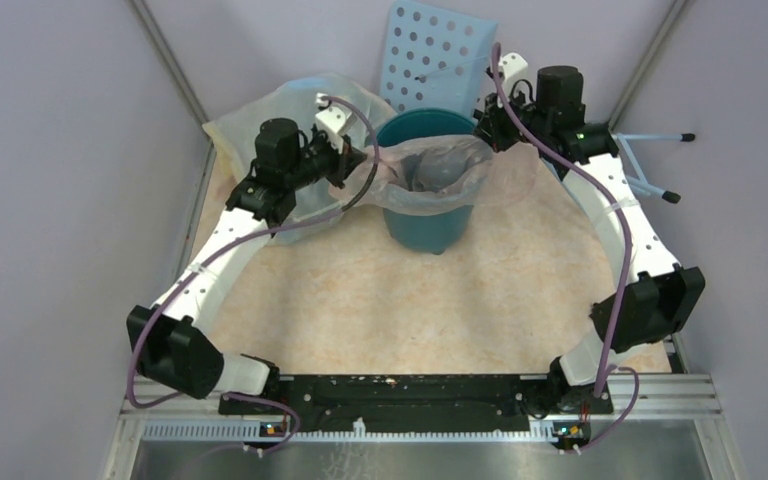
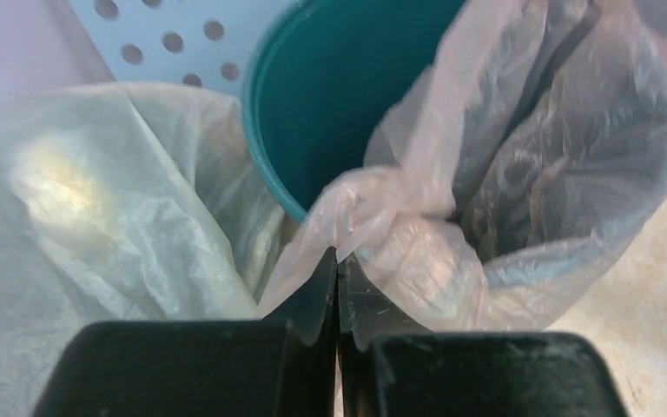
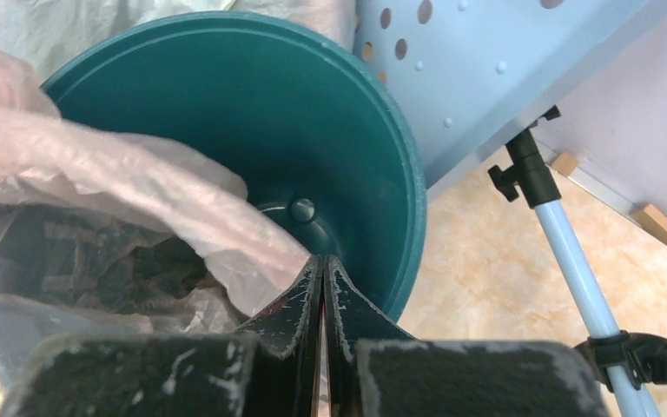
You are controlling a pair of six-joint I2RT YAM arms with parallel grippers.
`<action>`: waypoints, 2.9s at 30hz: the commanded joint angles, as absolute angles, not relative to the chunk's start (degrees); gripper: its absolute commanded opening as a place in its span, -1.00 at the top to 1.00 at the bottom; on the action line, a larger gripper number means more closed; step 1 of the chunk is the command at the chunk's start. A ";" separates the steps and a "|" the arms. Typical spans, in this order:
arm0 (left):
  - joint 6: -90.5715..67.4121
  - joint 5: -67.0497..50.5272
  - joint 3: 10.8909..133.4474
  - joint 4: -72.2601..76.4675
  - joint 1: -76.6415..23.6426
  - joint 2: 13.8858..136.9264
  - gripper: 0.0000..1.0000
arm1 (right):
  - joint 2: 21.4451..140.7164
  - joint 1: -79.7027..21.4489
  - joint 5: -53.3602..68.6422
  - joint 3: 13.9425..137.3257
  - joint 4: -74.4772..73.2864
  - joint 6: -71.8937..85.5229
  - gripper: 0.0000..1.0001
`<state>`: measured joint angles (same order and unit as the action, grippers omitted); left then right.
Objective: Put the trash bags into the trash bin
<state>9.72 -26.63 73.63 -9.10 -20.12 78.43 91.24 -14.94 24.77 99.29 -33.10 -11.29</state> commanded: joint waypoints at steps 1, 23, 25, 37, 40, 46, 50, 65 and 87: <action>2.82 -26.01 80.97 -7.36 -19.59 81.56 1.00 | 90.96 -14.41 19.93 101.87 -29.54 -6.07 1.00; -7.02 -29.54 91.74 -11.84 -18.29 90.83 1.00 | 84.96 -10.37 39.59 96.88 -29.51 -8.73 -0.31; -6.85 -29.50 91.59 -12.06 -18.28 90.75 1.00 | 83.70 -10.37 37.69 94.87 -30.40 -10.16 -0.36; -6.14 -28.88 90.56 -11.84 -18.28 89.59 1.00 | 84.50 -10.46 31.05 93.58 -32.75 -10.77 -0.17; -6.45 -28.47 90.62 -11.56 -18.24 89.66 1.00 | 85.76 -10.55 31.39 94.80 -33.29 -9.73 0.23; -6.93 -26.83 92.85 -13.84 -18.19 91.32 1.00 | 88.00 -10.59 30.61 98.02 -32.39 -4.75 1.00; -7.83 -26.48 95.33 -16.00 -17.87 93.51 1.00 | 90.61 -10.55 27.86 101.06 -32.19 -0.78 1.00; -14.65 -29.18 107.96 -21.36 -14.59 107.35 1.00 | 103.03 -9.25 16.08 113.47 -36.46 9.04 1.00; -22.35 -40.24 113.57 -23.15 -13.01 120.34 1.00 | 112.06 -9.10 21.45 113.73 -37.26 13.70 1.00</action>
